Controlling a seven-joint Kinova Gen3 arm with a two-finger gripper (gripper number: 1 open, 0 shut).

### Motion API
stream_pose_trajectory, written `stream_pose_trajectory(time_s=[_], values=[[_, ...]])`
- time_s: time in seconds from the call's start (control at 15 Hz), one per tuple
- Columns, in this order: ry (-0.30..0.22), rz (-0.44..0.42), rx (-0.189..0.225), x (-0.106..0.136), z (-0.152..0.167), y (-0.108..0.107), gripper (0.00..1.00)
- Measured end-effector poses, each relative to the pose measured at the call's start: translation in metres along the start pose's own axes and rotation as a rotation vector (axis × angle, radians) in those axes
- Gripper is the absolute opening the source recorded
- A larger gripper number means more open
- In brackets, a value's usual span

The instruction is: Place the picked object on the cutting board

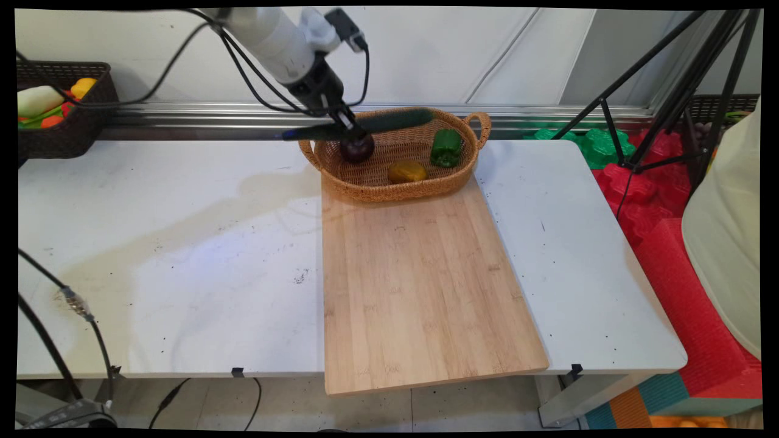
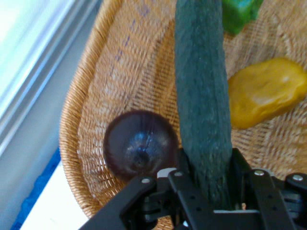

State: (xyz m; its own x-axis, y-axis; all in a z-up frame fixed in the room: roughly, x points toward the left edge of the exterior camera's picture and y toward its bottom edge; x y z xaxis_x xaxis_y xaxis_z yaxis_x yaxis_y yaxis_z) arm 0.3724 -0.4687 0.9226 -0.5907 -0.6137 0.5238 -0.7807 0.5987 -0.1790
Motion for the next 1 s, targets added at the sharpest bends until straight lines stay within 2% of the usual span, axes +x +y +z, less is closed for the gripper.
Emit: stream_pose_trajectory(time_s=[0.2,0.33,0.53,0.87,1.0], values=[[0.041,-0.006,-0.002,0.002,-0.032,0.012,0.00],[0.073,-0.012,-0.019,-0.002,-0.057,0.029,0.00],[0.098,-0.012,-0.042,-0.010,-0.077,0.049,0.00],[0.103,-0.004,-0.107,-0.040,-0.101,0.097,0.00],[0.102,-0.001,-0.120,-0.050,-0.103,0.109,0.00]])
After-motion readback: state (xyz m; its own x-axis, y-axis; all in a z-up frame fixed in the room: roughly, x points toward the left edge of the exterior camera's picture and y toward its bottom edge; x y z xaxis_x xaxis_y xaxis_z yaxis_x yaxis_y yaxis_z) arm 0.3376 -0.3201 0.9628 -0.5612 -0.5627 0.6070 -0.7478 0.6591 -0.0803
